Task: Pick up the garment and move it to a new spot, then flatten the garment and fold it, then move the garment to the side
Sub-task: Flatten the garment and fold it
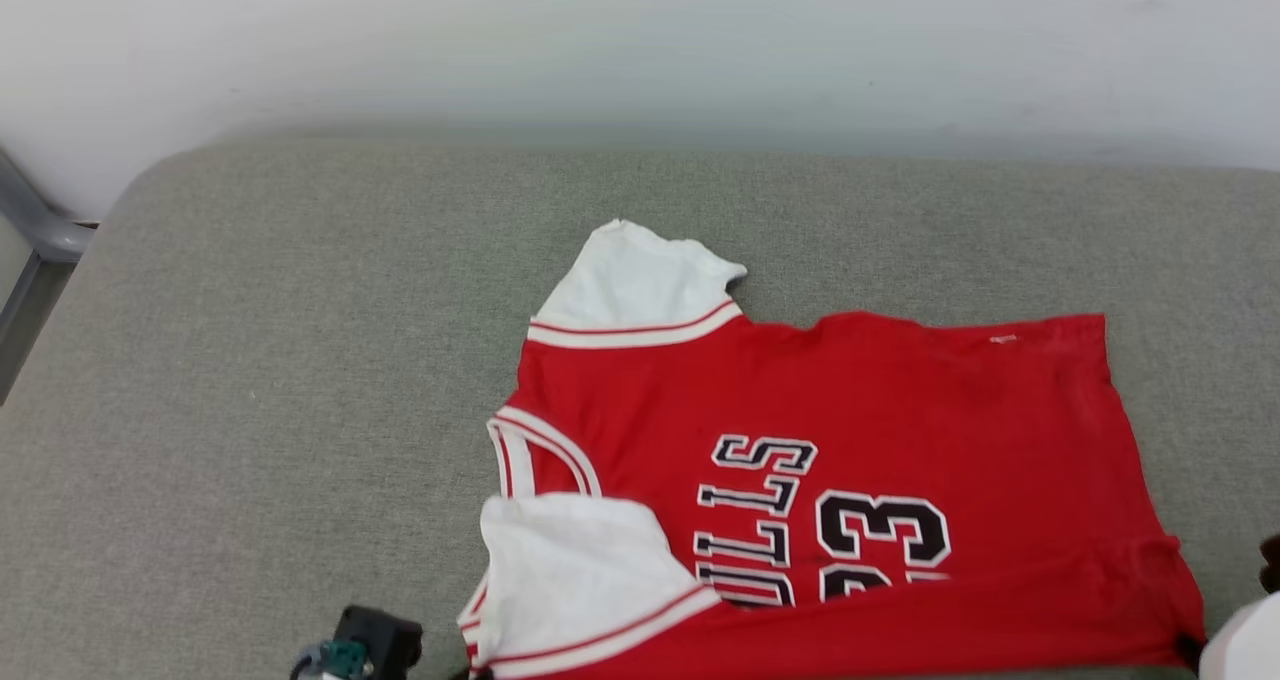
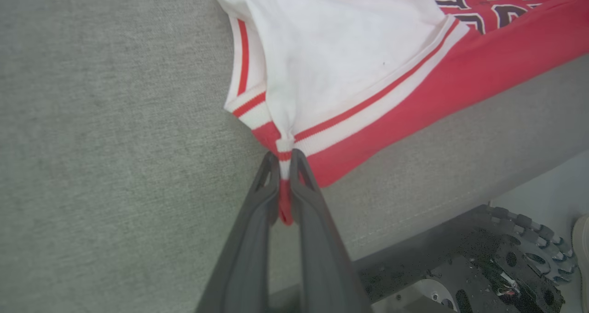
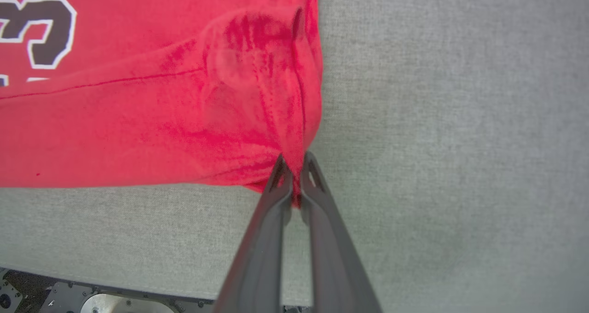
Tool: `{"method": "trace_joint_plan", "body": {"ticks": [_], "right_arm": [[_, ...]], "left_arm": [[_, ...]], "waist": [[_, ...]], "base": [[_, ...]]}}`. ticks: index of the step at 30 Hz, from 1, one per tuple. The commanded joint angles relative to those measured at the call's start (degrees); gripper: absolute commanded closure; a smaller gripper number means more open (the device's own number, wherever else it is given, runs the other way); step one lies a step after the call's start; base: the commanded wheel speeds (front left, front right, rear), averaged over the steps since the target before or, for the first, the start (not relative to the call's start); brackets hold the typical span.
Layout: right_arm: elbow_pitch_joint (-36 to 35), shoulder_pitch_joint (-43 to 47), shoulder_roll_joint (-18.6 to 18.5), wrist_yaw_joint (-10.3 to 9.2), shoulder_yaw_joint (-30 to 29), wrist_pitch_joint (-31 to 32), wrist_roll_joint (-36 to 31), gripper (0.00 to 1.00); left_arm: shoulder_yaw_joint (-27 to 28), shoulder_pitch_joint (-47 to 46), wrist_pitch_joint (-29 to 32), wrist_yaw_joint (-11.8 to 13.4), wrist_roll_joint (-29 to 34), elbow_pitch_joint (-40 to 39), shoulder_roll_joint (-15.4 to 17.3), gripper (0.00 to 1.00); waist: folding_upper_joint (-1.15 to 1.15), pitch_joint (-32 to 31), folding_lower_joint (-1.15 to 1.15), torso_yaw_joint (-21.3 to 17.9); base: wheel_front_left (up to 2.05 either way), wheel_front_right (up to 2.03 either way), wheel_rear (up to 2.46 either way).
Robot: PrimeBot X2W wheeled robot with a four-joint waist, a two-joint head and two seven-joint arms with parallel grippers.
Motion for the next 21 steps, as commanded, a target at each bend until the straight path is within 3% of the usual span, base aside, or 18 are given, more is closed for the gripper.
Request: {"method": "trace_joint_plan", "body": {"ticks": [1,11,12,13,14,21], "right_arm": [[-1.0,1.8,0.1,-0.12,-1.3,1.3,-0.1,1.0],[-1.9,5.6,3.0,-0.12,-3.0,3.5,-1.7,1.0],[-1.7,5.3,3.0,-0.12,-3.1,2.9,-2.0,0.78],[-1.4,4.8,3.2,-0.12,-3.1,2.2,-2.3,0.42],[-0.9,4.5,3.5,-0.12,-3.2,1.6,-2.3,0.0],[-1.2,1.6,4.1,-0.11,-4.1,-4.4,-2.9,0.0]], "left_arm": [[-0.3,1.6,0.5,0.4,-0.7,-0.5,0.2,1.0],[-1.6,1.8,-0.3,-0.3,-1.1,1.5,-1.3,1.0],[-1.6,1.3,-0.5,-0.5,-0.6,1.8,-1.4,1.0],[-1.6,1.0,-1.0,-0.5,-0.3,2.2,-1.5,0.4],[-1.6,0.8,-1.4,-0.4,-0.1,2.6,-1.7,0.0],[0.1,-1.0,-6.2,0.7,1.7,3.1,-2.3,0.0]], "waist": [[0.0,-0.3,0.0,0.0],[0.0,-0.4,0.0,-0.4],[0.0,-0.5,0.0,-0.5],[0.0,-0.5,0.0,-0.7],[0.0,-0.7,0.0,-0.7],[0.0,-1.3,0.0,-1.3]], "base": [[0.0,0.0,0.0],[0.0,0.0,0.0],[0.0,0.0,0.0],[0.0,0.0,0.0],[0.0,0.0,0.0],[0.0,0.0,0.0]]}}
